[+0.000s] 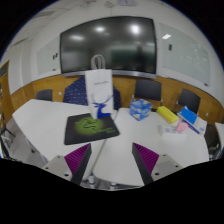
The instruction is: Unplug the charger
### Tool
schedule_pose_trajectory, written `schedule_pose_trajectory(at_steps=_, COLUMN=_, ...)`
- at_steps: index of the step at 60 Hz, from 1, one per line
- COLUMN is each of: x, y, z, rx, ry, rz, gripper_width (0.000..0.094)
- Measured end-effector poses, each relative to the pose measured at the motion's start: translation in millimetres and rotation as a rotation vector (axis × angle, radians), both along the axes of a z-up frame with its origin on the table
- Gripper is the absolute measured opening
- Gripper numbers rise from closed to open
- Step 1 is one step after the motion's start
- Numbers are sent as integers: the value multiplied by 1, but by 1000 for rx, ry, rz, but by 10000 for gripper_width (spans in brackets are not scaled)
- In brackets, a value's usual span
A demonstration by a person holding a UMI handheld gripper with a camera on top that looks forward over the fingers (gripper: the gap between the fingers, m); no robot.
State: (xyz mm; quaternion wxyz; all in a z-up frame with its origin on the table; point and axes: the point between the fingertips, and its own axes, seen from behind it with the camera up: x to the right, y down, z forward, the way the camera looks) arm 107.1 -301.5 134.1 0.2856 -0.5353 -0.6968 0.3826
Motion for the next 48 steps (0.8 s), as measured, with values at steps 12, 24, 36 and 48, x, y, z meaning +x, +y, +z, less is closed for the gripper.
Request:
schedule_pose_trajectory(at_steps=12, x=-30, y=123, z=-9, rx=16, ry=-1, rz=-209, gripper_width=855)
schedule_pose_trajectory(at_steps=24, x=-47, y=228, z=-22, rx=69, ry=15, rz=-342, gripper_width=864)
schedule_pose_trajectory(at_steps=36, x=-72, y=290, z=-37, rx=93, ry=40, rz=-391, gripper_width=863)
schedule_pose_trajectory(at_steps=48, x=-122, y=318, z=-60, rx=73, ry=71, rz=-381, gripper_width=853)
